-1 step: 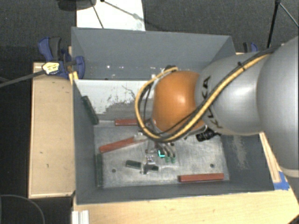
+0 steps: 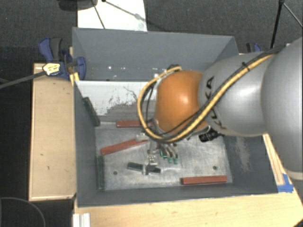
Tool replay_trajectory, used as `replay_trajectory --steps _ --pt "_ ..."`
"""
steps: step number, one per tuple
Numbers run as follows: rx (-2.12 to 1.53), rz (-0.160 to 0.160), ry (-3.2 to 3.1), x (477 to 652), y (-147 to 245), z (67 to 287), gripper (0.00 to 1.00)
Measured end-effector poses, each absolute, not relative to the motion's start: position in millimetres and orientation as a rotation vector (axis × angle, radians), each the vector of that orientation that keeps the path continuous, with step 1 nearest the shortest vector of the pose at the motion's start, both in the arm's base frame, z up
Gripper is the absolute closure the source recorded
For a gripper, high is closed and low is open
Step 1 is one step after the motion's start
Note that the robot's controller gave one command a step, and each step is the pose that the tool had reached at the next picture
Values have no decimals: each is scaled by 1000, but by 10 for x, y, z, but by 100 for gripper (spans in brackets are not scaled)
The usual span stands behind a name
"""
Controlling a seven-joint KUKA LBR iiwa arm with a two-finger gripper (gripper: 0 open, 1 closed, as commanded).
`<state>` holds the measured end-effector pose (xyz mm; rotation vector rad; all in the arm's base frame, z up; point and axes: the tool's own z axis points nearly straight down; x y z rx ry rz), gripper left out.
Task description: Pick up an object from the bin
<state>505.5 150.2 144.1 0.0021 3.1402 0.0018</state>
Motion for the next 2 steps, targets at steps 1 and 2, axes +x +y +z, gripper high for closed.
replay_trajectory --steps 1,2 --pt "178 8 3123 4825 1395 742 100" --pt "180 8 3123 4824 1395 742 100"
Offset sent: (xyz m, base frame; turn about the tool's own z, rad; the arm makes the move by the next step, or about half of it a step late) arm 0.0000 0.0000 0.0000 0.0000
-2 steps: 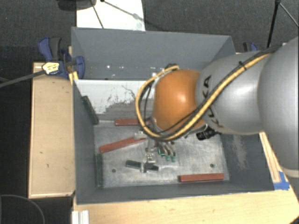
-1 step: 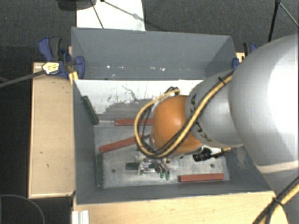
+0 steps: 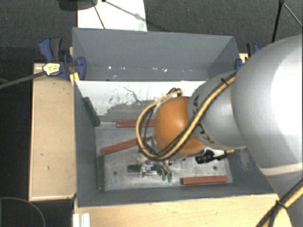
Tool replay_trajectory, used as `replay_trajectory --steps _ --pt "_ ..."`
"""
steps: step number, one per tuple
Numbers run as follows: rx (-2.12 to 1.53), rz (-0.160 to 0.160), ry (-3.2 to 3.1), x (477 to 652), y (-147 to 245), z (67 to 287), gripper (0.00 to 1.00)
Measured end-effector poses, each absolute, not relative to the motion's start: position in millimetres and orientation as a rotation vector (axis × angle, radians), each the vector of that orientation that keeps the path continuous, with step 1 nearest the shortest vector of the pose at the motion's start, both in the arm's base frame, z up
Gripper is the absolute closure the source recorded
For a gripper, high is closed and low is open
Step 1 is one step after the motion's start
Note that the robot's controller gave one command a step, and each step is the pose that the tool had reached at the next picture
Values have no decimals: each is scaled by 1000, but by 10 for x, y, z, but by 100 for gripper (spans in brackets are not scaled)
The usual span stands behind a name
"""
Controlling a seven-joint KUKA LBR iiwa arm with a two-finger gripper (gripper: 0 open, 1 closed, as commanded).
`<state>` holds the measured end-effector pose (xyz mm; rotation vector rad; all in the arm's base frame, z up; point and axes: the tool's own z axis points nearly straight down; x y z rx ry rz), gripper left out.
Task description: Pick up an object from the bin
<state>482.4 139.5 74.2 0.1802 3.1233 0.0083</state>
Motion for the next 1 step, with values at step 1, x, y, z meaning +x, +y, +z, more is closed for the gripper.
replay_trajectory --steps 1 --pt "217 2 3133 4968 1306 2026 100"
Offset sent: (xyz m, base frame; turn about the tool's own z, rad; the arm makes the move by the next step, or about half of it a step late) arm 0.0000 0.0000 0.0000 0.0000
